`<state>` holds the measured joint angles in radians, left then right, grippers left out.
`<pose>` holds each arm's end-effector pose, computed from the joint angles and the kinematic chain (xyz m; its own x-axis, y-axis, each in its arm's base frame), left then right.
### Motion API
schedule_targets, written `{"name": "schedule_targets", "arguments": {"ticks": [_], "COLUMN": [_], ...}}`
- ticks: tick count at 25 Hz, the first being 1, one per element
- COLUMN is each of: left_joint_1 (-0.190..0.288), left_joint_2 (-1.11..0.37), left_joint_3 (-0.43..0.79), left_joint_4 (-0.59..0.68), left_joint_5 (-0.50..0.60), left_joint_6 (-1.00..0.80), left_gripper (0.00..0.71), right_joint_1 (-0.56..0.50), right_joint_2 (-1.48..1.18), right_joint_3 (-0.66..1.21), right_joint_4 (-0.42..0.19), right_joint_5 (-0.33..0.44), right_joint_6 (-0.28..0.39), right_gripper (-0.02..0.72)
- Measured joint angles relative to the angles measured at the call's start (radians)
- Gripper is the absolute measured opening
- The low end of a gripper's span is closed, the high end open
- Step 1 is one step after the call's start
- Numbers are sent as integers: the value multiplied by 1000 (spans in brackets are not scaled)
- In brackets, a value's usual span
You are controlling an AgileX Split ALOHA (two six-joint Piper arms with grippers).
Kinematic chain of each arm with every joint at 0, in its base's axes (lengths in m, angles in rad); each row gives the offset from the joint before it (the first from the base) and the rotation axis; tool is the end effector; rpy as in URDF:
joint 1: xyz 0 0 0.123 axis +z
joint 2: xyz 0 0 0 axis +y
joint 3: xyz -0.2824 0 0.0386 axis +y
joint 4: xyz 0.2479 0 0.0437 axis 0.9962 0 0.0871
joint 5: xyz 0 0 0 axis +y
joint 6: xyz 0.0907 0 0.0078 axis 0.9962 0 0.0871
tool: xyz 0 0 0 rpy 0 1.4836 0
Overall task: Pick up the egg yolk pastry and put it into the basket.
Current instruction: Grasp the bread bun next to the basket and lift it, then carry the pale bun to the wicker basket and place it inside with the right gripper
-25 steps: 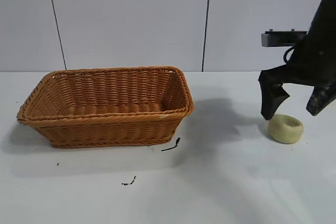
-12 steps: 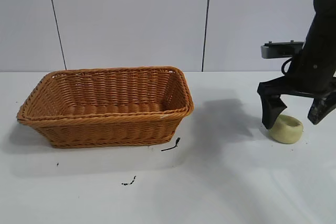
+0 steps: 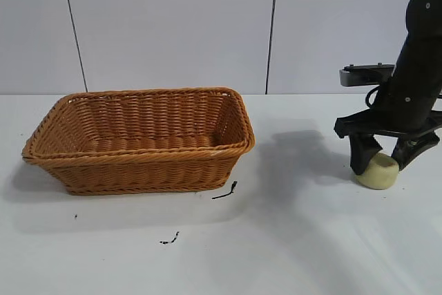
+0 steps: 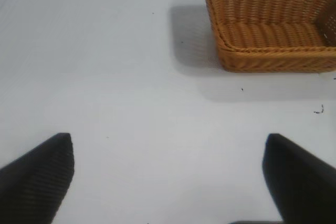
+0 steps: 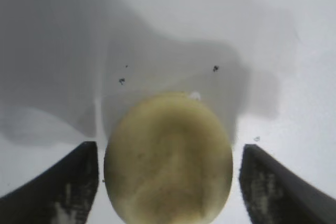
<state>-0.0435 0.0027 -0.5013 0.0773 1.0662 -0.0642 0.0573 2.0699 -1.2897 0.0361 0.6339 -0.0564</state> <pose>-0.0047 0.0064 0.2773 -0.4600 -0.0067 -0.8879 -0.0289 0.9996 0.0074 0.3971 0.0247 0.1208 -0.9667 -0.0828 -0.2423 -0.0888 0.9959 0.0141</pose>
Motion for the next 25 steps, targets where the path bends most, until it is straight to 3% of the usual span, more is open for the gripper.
{"name": "schedule_targets", "arguments": {"ticks": [1, 3, 6, 9, 19, 25], "left_joint_1": [0, 0, 0, 0, 0, 0], "left_joint_2": [0, 0, 0, 0, 0, 0], "left_joint_3": [0, 0, 0, 0, 0, 0], "left_joint_4": [0, 0, 0, 0, 0, 0], "left_joint_5": [0, 0, 0, 0, 0, 0], "left_joint_6": [0, 0, 0, 0, 0, 0], "left_gripper": [696, 696, 696, 696, 696, 696], "right_joint_1": [0, 0, 0, 0, 0, 20], "right_joint_2": [0, 0, -1, -10, -145, -146], "right_joint_3": [0, 0, -2, -30, -423, -531], "right_joint_4": [0, 0, 0, 1, 6, 2], "right_joint_5": [0, 0, -3, 40, 398, 470], "right_joint_6": [0, 0, 0, -4, -4, -4], "right_gripper": [306, 141, 39, 26, 19, 19]}}
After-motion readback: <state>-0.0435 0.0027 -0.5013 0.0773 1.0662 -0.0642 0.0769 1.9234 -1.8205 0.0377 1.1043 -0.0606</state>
